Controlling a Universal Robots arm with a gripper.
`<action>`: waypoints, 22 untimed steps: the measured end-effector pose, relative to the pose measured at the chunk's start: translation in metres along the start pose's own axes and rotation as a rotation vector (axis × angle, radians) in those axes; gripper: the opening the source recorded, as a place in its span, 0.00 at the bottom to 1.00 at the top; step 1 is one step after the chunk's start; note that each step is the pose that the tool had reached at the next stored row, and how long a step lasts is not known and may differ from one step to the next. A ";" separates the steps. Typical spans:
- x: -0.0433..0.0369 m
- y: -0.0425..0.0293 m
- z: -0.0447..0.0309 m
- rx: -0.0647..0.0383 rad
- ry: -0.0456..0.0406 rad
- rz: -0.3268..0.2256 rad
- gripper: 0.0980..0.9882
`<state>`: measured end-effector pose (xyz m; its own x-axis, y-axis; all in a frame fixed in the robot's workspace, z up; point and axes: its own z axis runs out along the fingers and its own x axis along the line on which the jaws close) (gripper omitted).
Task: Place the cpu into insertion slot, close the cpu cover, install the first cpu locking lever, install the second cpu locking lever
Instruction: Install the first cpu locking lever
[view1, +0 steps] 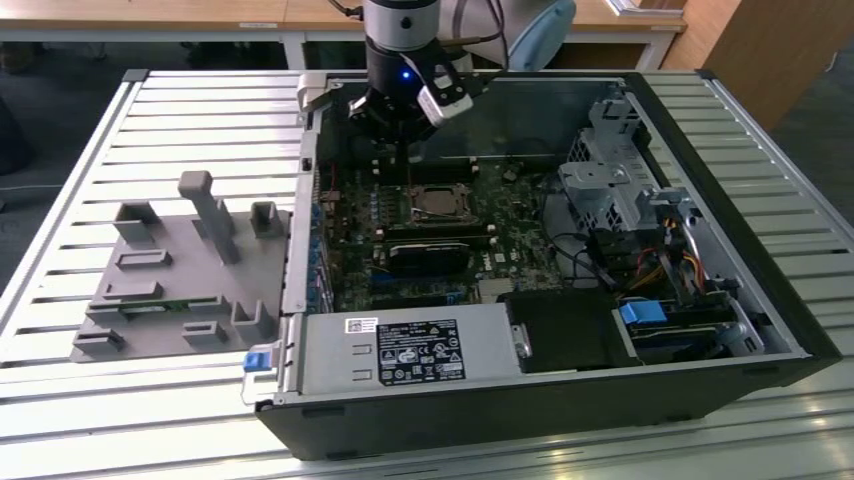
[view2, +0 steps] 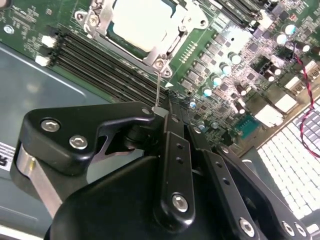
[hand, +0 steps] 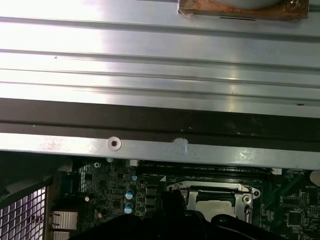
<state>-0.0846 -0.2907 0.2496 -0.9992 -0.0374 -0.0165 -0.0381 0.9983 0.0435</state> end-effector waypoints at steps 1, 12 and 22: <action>-0.0012 0.0000 0.0000 0.000 0.0000 0.000 0.01; -0.0184 -0.0005 0.0006 0.000 0.0000 0.000 0.01; -0.0338 -0.0012 0.0039 -0.032 -0.0012 0.000 0.01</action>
<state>-0.0507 -0.2904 0.2462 -0.9992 -0.0370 -0.0177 -0.0382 0.9965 0.0749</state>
